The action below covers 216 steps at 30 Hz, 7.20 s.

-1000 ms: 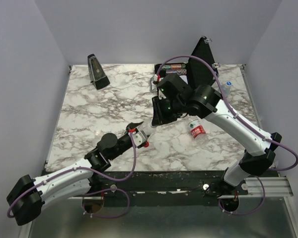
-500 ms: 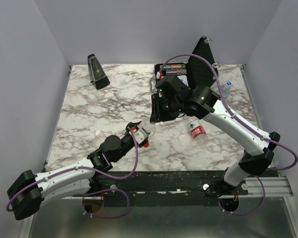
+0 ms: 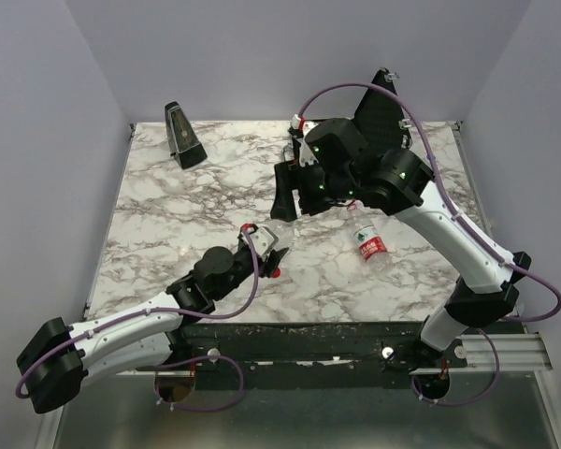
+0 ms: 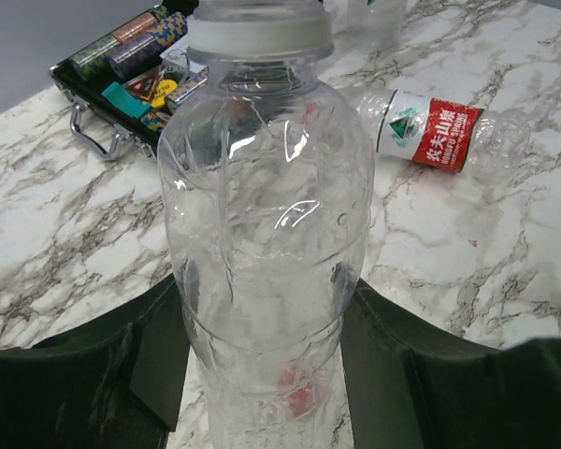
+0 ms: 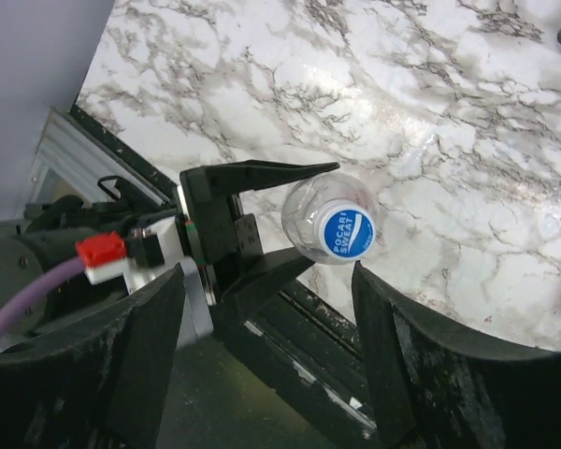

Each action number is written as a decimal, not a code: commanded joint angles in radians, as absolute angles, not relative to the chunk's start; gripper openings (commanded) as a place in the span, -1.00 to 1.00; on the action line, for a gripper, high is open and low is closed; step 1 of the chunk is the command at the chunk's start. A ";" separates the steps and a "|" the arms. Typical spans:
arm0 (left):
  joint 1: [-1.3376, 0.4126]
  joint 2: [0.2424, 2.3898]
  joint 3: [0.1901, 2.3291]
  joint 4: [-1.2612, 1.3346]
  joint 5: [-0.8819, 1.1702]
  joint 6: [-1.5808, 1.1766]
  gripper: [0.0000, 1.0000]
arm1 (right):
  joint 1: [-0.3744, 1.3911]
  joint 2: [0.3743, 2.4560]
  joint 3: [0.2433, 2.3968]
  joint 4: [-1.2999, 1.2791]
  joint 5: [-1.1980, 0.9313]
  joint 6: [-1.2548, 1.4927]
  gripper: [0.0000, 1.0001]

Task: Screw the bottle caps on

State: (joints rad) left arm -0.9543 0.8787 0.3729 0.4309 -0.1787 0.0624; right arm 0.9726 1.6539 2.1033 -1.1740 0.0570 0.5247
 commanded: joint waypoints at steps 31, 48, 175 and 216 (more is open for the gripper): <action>-0.678 0.888 0.566 0.319 0.833 -0.057 -0.63 | 0.781 1.427 1.905 -1.161 -0.643 -0.543 0.35; -0.678 0.907 0.591 0.290 0.825 -0.051 -0.63 | 0.790 1.479 1.936 -1.175 -0.724 -0.571 0.20; -0.721 0.790 0.505 0.391 0.341 -0.137 -0.76 | 0.836 1.434 1.901 -1.232 -0.706 -0.391 0.40; -0.719 0.815 0.515 0.408 0.420 -0.149 -0.76 | 0.836 1.434 1.887 -1.117 -0.686 -0.434 0.46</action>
State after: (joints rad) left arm -0.7231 0.8341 0.5125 0.3855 0.5419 -0.1131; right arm 0.8314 1.4654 1.9129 -1.0912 -0.6659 -0.4606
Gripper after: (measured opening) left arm 0.631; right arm 0.732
